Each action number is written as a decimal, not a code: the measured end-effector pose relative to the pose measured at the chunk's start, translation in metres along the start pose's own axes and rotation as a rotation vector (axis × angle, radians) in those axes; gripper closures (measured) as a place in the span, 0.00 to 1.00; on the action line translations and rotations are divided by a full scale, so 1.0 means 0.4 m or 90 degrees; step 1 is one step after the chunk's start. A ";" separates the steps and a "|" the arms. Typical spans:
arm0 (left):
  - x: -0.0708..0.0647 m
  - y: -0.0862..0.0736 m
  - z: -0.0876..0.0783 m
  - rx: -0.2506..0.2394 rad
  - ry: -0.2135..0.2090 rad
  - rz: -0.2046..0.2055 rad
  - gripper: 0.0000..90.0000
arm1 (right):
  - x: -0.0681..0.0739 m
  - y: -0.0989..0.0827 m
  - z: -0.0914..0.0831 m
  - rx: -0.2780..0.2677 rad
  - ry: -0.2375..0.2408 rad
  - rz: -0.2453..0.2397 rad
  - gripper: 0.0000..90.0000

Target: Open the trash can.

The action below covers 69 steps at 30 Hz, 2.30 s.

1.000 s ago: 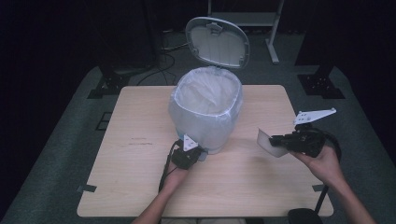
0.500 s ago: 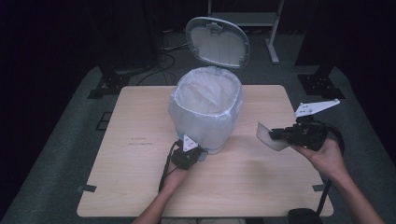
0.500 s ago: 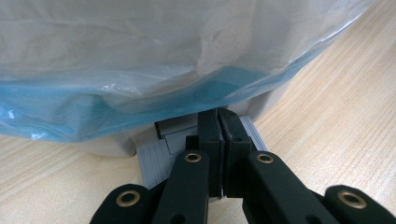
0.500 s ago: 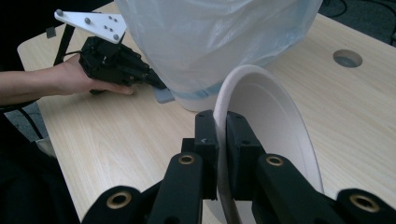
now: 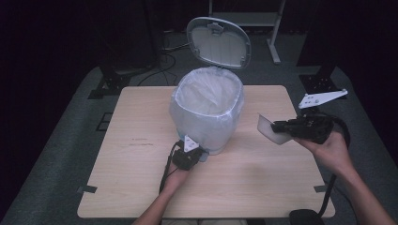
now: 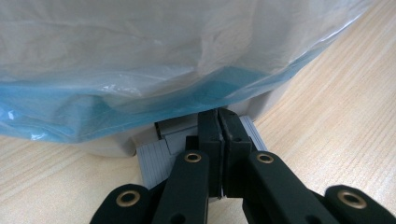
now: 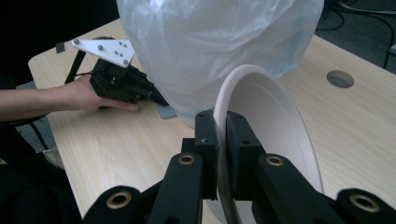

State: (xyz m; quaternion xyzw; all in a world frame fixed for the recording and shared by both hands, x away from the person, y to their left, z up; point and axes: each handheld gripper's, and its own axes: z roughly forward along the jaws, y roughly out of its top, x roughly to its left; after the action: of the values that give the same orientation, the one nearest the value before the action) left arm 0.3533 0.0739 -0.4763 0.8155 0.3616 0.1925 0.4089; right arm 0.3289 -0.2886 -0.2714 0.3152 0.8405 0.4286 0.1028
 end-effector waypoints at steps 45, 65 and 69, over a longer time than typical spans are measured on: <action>0.002 -0.001 -0.002 0.001 -0.002 -0.004 0.99 | 0.069 0.188 -0.076 -0.028 -0.007 -0.059 0.93; 0.004 -0.002 0.000 -0.003 -0.006 -0.008 0.99 | 0.094 0.262 -0.077 -0.036 0.000 -0.079 0.93; 0.004 -0.002 0.000 -0.003 -0.006 -0.008 0.99 | 0.094 0.273 -0.083 -0.041 0.002 -0.078 0.93</action>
State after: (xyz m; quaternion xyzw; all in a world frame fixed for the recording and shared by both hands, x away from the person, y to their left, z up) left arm 0.3539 0.0753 -0.4769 0.8130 0.3644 0.1868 0.4139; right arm 0.3332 -0.2397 -0.1619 0.2588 0.8440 0.4492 0.1376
